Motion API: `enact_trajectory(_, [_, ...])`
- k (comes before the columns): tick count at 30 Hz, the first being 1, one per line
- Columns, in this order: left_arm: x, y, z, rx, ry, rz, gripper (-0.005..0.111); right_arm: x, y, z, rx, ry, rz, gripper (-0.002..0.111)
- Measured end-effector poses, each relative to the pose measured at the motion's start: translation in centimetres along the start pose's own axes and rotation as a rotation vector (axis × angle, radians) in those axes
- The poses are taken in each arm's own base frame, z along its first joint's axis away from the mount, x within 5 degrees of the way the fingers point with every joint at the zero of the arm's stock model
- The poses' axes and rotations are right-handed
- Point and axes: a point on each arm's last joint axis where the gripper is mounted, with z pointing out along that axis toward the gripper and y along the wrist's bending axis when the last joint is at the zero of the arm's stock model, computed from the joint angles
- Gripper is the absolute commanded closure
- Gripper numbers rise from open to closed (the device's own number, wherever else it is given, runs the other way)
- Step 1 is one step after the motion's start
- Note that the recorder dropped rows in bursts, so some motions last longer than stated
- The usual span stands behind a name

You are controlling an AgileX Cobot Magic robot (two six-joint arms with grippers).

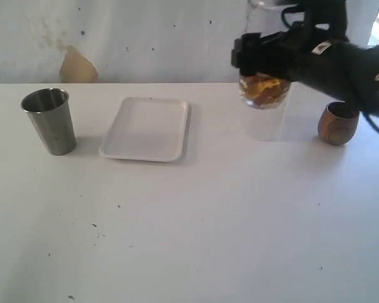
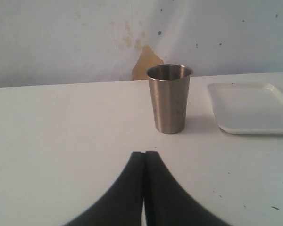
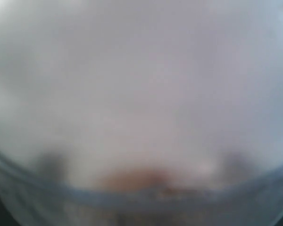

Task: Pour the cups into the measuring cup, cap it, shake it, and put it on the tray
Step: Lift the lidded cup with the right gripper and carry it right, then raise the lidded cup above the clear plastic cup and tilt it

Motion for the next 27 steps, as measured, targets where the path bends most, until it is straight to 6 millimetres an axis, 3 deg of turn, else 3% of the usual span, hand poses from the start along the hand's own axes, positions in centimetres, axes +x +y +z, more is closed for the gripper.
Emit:
enact_trajectory(7, [0.0,0.0,0.0,0.0,0.0,0.0,0.107,-2.6,-7.1,0.1,0.181,-0.023,-0.011,0.108])
enact_trajectory(13, [0.0,0.0,0.0,0.0,0.0,0.0,0.107,-2.3,-12.3,1.8,0.323,0.003,-0.152,0.108])
enact_trajectory(19, [0.0,0.0,0.0,0.0,0.0,0.0,0.107,-0.6,-15.1,6.1,0.353,0.08,-0.303,0.108])
enact_trajectory(27, [0.0,0.0,0.0,0.0,0.0,0.0,0.107,1.0,-16.7,10.7,0.355,0.115,-0.428,0.108])
